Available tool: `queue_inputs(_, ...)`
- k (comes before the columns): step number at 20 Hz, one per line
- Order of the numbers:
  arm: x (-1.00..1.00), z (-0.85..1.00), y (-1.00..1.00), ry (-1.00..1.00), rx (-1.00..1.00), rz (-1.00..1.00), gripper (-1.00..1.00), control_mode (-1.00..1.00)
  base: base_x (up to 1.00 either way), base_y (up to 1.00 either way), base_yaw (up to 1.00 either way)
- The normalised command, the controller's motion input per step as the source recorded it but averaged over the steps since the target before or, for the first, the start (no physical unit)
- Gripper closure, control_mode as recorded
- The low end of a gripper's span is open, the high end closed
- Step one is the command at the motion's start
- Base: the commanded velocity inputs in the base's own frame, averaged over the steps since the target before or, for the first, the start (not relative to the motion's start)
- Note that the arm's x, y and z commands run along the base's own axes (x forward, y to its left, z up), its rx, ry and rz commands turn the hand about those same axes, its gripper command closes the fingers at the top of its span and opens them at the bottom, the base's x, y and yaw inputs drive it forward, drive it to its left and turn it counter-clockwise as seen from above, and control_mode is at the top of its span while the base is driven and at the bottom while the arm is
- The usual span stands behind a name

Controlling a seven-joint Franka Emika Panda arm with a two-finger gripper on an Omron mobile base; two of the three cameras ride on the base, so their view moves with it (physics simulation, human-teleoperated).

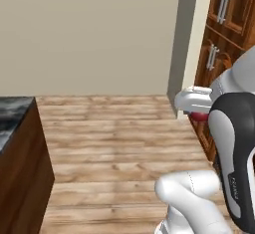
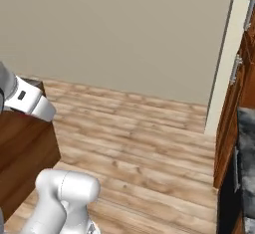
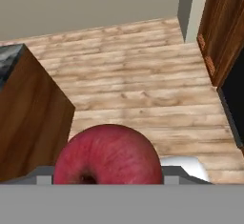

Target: Pick up the banana and apple from the fridge and place one fruit on each plate on the dining counter.

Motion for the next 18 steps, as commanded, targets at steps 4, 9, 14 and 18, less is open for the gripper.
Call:
queue_inputs(4,0.0,0.0,0.0,0.0,0.0,0.0,1.0,1.0,0.99,-0.17,0.31)
queue_inputs(9,0.0,0.0,0.0,0.0,0.0,0.0,1.0,1.0,1.0,-0.03,0.24)
queue_inputs(14,0.0,0.0,0.0,0.0,0.0,0.0,1.0,1.0,1.0,-0.06,0.24)
queue_inputs(18,0.0,0.0,0.0,0.0,0.0,0.0,1.0,1.0,1.0,-0.03,0.28)
